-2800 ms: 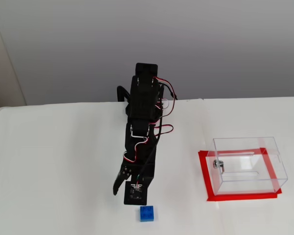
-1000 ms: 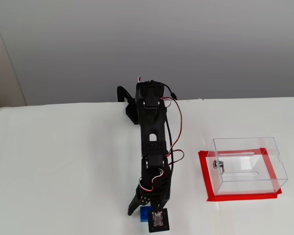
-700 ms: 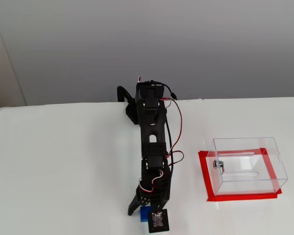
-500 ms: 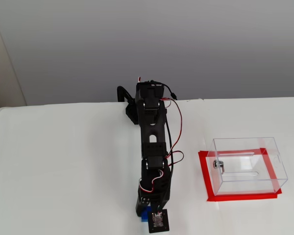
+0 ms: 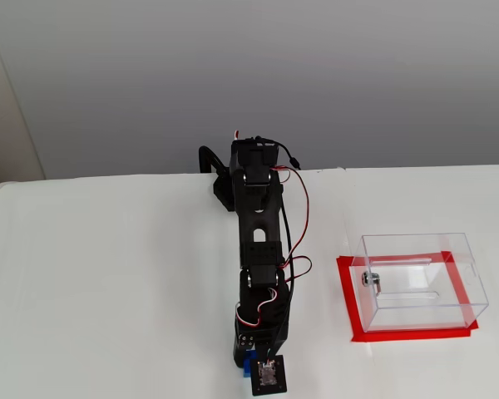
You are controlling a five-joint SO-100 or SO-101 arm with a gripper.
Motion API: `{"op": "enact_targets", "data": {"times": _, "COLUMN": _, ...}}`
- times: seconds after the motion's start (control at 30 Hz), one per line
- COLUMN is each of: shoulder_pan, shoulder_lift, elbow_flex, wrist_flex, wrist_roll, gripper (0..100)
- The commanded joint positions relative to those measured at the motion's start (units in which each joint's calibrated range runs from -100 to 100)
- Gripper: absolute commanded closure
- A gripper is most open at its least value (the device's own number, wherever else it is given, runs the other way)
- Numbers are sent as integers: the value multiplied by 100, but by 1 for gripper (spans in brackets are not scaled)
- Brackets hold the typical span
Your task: Pick the blue lego brick and place it into the transparent box
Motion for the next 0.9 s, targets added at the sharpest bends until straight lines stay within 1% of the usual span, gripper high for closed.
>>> {"op": "enact_targets", "data": {"times": 0.0, "shoulder_pan": -15, "shoulder_lift": -210, "elbow_flex": -316, "wrist_flex": 3, "wrist_roll": -18, "gripper": 89}}
{"op": "enact_targets", "data": {"times": 0.3, "shoulder_pan": -237, "shoulder_lift": -948, "elbow_flex": -243, "wrist_flex": 21, "wrist_roll": -13, "gripper": 89}}
{"op": "enact_targets", "data": {"times": 0.5, "shoulder_pan": -378, "shoulder_lift": -1466, "elbow_flex": -243, "wrist_flex": 290, "wrist_roll": -18, "gripper": 90}}
{"op": "enact_targets", "data": {"times": 0.87, "shoulder_pan": -733, "shoulder_lift": -2849, "elbow_flex": -216, "wrist_flex": 386, "wrist_roll": -18, "gripper": 90}}
